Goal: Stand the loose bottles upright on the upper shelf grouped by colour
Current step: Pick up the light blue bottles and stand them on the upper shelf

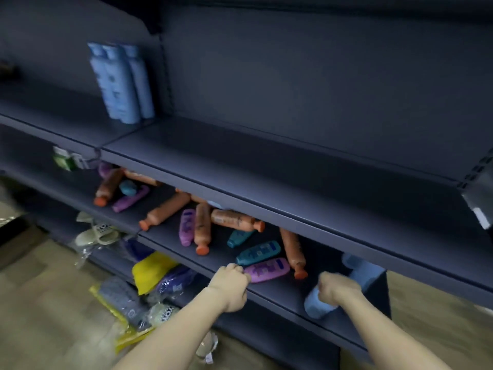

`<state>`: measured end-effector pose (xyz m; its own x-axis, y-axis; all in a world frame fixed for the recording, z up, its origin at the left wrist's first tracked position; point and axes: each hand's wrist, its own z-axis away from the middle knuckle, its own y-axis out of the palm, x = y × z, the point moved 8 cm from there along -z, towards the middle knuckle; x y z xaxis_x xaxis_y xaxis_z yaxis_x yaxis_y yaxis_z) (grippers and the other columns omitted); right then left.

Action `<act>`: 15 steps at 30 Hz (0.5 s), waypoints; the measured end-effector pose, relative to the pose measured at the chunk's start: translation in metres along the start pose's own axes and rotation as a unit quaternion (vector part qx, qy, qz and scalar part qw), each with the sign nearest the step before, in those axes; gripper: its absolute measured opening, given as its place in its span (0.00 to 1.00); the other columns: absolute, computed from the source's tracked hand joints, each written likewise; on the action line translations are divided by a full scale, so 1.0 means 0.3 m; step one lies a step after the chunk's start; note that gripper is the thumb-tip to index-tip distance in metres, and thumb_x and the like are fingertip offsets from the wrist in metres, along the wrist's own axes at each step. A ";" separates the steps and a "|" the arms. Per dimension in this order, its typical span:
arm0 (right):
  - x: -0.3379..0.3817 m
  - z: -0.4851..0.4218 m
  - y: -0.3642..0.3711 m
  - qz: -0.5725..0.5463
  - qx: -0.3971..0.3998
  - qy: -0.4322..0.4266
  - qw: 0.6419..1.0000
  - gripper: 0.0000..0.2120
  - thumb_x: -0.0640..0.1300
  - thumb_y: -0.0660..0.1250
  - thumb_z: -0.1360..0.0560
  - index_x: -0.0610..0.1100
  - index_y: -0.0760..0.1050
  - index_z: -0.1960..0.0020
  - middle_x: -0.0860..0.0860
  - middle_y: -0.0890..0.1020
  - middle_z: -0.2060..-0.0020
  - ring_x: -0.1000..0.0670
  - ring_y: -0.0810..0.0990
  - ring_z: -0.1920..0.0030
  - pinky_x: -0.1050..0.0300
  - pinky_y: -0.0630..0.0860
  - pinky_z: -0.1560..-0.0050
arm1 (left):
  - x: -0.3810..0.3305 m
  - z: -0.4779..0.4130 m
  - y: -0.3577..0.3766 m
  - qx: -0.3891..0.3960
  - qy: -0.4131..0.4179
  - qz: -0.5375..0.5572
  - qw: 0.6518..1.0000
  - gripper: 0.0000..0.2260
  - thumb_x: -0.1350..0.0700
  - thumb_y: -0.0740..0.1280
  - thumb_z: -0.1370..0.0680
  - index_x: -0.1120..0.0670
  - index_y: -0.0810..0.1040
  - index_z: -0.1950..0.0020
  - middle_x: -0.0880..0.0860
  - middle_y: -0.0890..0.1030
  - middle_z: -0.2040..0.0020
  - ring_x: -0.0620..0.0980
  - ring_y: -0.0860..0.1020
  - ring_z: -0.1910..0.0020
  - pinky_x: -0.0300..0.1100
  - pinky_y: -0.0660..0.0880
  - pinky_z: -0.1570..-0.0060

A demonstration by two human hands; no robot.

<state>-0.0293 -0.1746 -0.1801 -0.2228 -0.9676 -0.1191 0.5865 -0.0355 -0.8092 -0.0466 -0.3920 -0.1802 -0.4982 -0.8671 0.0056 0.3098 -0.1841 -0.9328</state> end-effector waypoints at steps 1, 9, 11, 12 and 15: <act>0.025 0.005 -0.007 0.007 -0.006 -0.008 1.000 0.18 0.47 0.56 0.22 0.46 0.68 0.33 0.47 0.74 0.36 0.47 0.74 0.36 0.55 0.71 0.42 | 0.034 0.023 0.002 0.001 -0.014 0.004 1.000 0.17 0.55 0.58 0.23 0.57 0.70 0.34 0.59 0.71 0.37 0.59 0.66 0.35 0.48 0.64 0.38; 0.255 0.082 -0.062 0.077 -0.051 -0.076 0.993 0.17 0.44 0.59 0.24 0.46 0.69 0.36 0.48 0.75 0.39 0.46 0.75 0.39 0.56 0.72 0.46 | 0.219 0.185 0.034 0.011 -0.085 0.022 0.996 0.20 0.53 0.58 0.21 0.55 0.66 0.30 0.58 0.68 0.33 0.58 0.64 0.32 0.48 0.64 0.36; 0.329 0.112 -0.079 0.084 -0.067 -0.105 0.989 0.17 0.43 0.60 0.26 0.45 0.70 0.38 0.47 0.75 0.40 0.45 0.75 0.39 0.55 0.73 0.47 | 0.249 0.223 0.038 0.013 -0.093 0.026 0.995 0.19 0.53 0.58 0.21 0.55 0.67 0.31 0.58 0.68 0.33 0.58 0.64 0.32 0.48 0.64 0.36; 0.367 0.132 -0.088 0.087 -0.075 -0.119 0.986 0.16 0.43 0.60 0.26 0.45 0.70 0.38 0.47 0.75 0.40 0.45 0.75 0.40 0.56 0.73 0.48 | 0.263 0.244 0.040 0.012 -0.096 0.027 0.995 0.19 0.53 0.58 0.21 0.55 0.67 0.31 0.58 0.69 0.33 0.58 0.64 0.32 0.48 0.64 0.36; 0.487 0.196 -0.114 0.090 -0.100 -0.163 0.978 0.17 0.42 0.61 0.28 0.46 0.70 0.39 0.47 0.76 0.42 0.44 0.77 0.42 0.55 0.72 0.52 | 0.309 0.308 0.050 0.011 -0.109 0.029 0.994 0.19 0.53 0.58 0.21 0.55 0.67 0.31 0.58 0.69 0.34 0.58 0.65 0.33 0.49 0.64 0.36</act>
<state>-0.0362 -0.3296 -0.1360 0.1481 -0.9832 -0.1067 0.4228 0.1605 -0.8919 -0.0134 -0.5177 -0.1604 -0.2929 -0.9556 0.0317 0.3510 -0.1383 -0.9261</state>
